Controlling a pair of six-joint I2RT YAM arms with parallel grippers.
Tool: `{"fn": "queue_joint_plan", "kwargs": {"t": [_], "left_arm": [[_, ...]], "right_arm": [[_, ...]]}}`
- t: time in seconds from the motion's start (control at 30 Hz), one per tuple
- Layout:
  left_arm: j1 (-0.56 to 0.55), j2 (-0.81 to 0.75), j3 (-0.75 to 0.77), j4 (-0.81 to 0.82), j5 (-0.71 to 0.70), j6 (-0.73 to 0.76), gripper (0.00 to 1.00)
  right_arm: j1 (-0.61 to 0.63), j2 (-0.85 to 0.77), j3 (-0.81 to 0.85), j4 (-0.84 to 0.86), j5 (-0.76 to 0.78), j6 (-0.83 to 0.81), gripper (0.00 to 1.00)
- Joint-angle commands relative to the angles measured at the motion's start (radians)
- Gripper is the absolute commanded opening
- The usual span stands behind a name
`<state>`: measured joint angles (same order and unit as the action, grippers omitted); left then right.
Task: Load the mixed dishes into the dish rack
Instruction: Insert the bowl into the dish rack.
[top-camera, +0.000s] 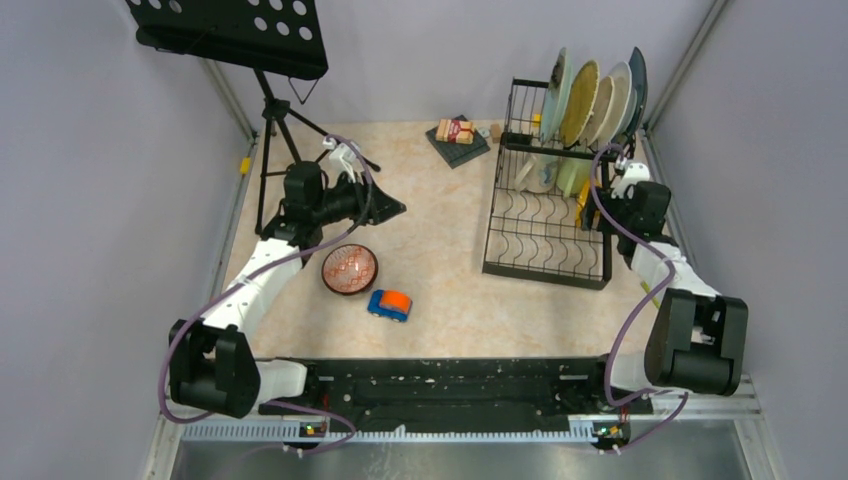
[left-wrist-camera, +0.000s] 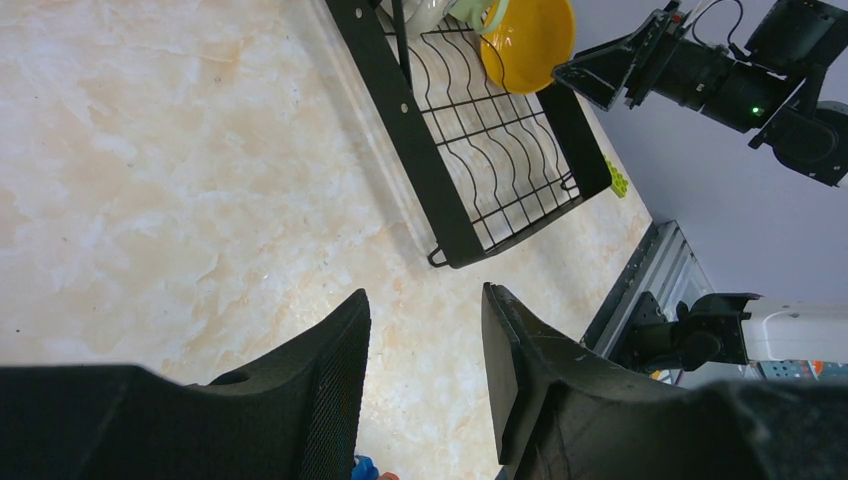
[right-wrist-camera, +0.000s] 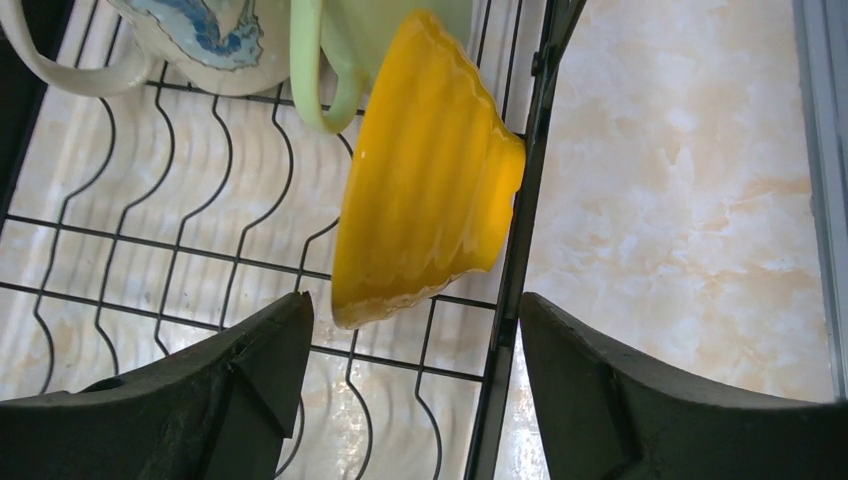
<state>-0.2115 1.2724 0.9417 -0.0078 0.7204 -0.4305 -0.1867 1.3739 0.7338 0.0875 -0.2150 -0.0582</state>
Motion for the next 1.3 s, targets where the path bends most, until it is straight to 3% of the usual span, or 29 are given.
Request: {"fn": "queue_joint_plan", "kwargs": {"t": [0.0,0.3,0.73,1.27], "left_arm": [[0.0,0.014,0.024,0.034,0.015,0.01,0.49],[0.0,0.013,0.019,0.027,0.011,0.013,0.49],[0.001,-0.048,-0.015,0.017,-0.135,0.011,0.5],[0.04,-0.186,-0.085,-0.063,-0.372,-0.043,0.63]], "right_arm": [[-0.012,-0.062,0.007,0.001,0.004,0.035,0.77],[-0.011,-0.074,0.02,-0.032,-0.014,0.051,0.73],[-0.011,-0.117,0.016,-0.056,-0.044,0.128,0.63],[-0.011,-0.307,-0.042,-0.138,-0.103,0.272,0.75]]}}
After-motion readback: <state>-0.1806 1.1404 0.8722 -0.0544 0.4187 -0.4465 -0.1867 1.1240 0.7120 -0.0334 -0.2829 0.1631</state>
